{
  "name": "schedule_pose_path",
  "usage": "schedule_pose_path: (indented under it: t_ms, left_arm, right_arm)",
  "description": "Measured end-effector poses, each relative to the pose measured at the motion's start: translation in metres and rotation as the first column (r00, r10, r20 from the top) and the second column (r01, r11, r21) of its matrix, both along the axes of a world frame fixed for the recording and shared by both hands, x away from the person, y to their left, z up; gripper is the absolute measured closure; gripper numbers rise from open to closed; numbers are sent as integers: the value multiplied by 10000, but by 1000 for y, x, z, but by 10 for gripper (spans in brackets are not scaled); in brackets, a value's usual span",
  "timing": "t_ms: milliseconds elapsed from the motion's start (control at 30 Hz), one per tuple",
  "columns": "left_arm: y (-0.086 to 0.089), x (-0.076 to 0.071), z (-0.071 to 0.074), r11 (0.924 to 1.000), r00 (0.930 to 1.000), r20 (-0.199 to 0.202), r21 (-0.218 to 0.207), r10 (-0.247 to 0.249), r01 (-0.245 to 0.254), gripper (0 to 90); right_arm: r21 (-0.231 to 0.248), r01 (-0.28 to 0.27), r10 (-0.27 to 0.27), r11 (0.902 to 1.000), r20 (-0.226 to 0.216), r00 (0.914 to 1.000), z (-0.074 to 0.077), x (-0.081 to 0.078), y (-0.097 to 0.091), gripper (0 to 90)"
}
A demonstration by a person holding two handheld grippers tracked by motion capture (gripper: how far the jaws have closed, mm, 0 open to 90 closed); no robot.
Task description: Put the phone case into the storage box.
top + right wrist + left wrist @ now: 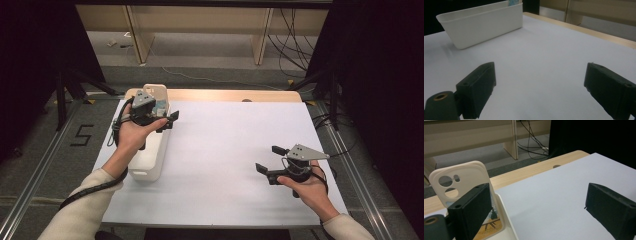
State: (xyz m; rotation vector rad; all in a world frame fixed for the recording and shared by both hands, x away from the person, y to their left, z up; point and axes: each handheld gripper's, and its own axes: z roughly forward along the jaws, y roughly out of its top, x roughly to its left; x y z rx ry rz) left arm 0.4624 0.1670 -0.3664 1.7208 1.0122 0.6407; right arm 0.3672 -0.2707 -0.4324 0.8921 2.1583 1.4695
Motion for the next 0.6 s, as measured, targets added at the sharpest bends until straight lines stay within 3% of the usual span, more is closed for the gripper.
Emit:
schedule_pose_path:
  t_ms: [600]
  left_arm:
    - [4,-16,-11,9999,9997,-202,-53,-101,100,62]
  right_arm:
    - [-6,-9,9,10000,-20,10000,0,0,1,113]
